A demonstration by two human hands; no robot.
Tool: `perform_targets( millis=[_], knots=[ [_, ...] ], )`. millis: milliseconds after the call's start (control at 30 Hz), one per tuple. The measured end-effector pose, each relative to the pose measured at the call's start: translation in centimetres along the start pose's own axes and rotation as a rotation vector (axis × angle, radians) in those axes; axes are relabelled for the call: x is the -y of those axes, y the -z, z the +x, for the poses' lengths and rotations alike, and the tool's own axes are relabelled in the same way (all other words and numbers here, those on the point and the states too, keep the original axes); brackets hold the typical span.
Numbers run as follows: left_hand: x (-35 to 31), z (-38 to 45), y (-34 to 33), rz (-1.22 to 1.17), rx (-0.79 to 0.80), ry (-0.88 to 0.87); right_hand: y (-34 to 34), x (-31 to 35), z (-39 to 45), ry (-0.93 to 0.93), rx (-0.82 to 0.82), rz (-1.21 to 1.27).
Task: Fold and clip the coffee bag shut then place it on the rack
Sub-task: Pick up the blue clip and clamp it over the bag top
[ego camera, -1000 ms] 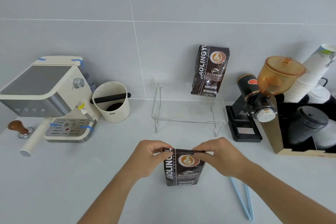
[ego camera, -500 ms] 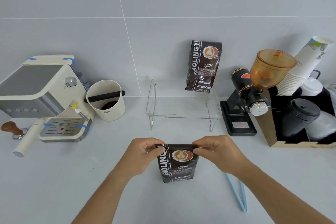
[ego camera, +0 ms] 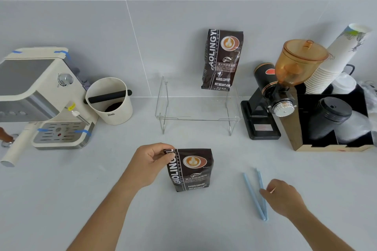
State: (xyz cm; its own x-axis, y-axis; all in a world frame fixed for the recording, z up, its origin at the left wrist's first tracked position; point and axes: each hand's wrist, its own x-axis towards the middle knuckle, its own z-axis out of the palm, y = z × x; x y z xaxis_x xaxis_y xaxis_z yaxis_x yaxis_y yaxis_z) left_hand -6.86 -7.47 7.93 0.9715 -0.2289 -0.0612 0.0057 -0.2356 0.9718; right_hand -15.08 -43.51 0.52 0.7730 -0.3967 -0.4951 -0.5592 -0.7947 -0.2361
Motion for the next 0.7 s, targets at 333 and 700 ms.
perform_targets(
  millis=[333, 700],
  knots=[
    [0.5, 0.1, 0.1, 0.101, -0.007, -0.016, -2.5, -0.5, -0.9, -0.092, 0.026, -0.029],
    [0.6, 0.3, -0.2, 0.047, -0.030, 0.007, 0.7, 0.8, -0.9, 0.153, -0.147, 0.073]
  ],
)
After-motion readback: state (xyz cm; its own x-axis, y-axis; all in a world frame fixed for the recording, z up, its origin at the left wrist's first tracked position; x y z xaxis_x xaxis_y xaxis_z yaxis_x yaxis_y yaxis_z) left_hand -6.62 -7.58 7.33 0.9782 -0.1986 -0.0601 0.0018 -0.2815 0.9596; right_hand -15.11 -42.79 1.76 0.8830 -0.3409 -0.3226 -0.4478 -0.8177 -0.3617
